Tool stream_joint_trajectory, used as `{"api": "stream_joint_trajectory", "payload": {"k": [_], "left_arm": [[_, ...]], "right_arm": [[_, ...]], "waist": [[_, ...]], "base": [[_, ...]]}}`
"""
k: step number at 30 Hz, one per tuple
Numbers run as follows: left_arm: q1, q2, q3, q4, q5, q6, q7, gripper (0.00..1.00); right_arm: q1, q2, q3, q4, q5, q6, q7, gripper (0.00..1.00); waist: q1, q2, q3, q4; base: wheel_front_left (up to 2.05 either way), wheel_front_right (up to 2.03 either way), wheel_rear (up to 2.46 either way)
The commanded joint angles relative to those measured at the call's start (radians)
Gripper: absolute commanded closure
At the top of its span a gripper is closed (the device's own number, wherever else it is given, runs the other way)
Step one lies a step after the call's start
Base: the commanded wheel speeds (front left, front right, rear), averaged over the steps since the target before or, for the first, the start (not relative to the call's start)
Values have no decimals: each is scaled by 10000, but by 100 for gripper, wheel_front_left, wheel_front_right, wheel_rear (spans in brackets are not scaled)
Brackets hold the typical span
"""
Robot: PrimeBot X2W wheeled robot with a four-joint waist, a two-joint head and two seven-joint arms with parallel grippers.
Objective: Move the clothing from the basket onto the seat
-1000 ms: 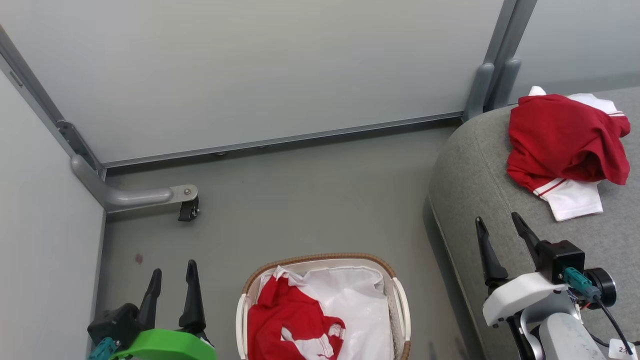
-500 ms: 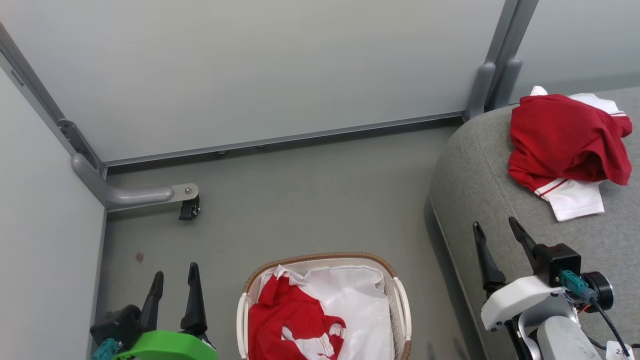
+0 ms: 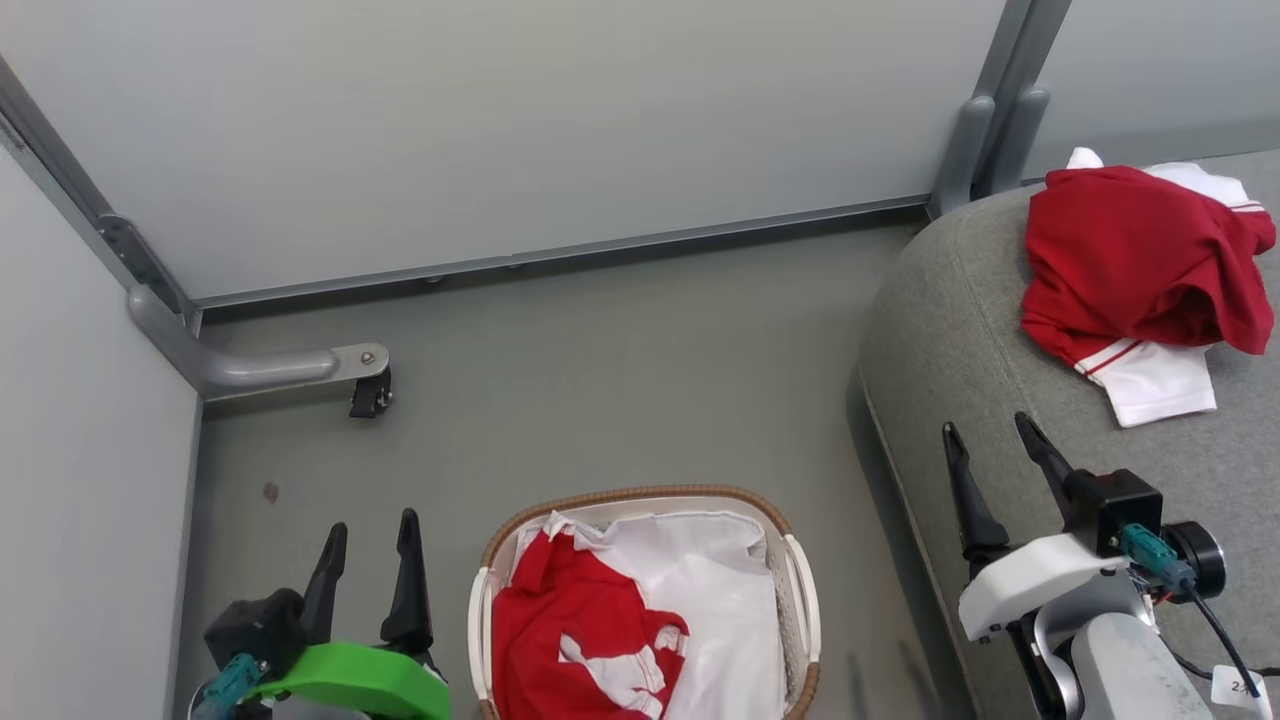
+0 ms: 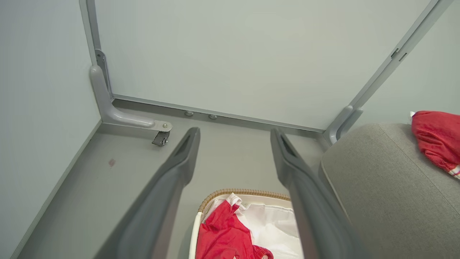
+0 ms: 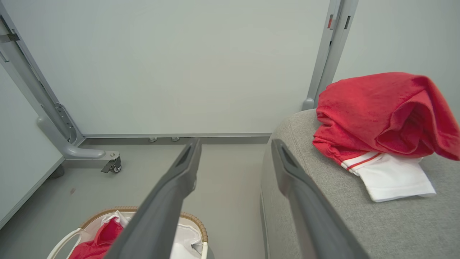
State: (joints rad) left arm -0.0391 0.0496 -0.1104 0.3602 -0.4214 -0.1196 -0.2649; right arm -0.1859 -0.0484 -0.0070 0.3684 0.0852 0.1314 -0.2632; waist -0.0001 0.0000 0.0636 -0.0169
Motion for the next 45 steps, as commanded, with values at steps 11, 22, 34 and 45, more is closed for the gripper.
{"api": "stream_joint_trajectory", "payload": {"k": [11, 22, 34, 45], "left_arm": [[-2145, 23, -1373, 1964, 891, -112, 9, 0], [-4481, 33, -3849, 5110, 1055, -119, 376, 0], [-6065, 285, -6947, 7073, 544, -120, 1836, 0], [-6993, 794, -8686, 7820, 38, -120, 2635, 0]], "right_arm": [[-923, -35, 18, -457, -197, -14, -24, 0], [-1897, -35, 350, -854, -114, -14, -24, 0], [-2647, -32, 711, -1279, 142, -14, -24, 0], [-3065, -32, 1101, -1454, 466, -14, -24, 0]], "waist": [[1, 0, 2025, -325], [1, 0, 4133, -885], [1, 0, 5793, -1404], [1, 0, 6775, -1795]], "base": [[0, 0, 0], [0, 0, 0], [0, 0, 0], [0, 0, 0]]}}
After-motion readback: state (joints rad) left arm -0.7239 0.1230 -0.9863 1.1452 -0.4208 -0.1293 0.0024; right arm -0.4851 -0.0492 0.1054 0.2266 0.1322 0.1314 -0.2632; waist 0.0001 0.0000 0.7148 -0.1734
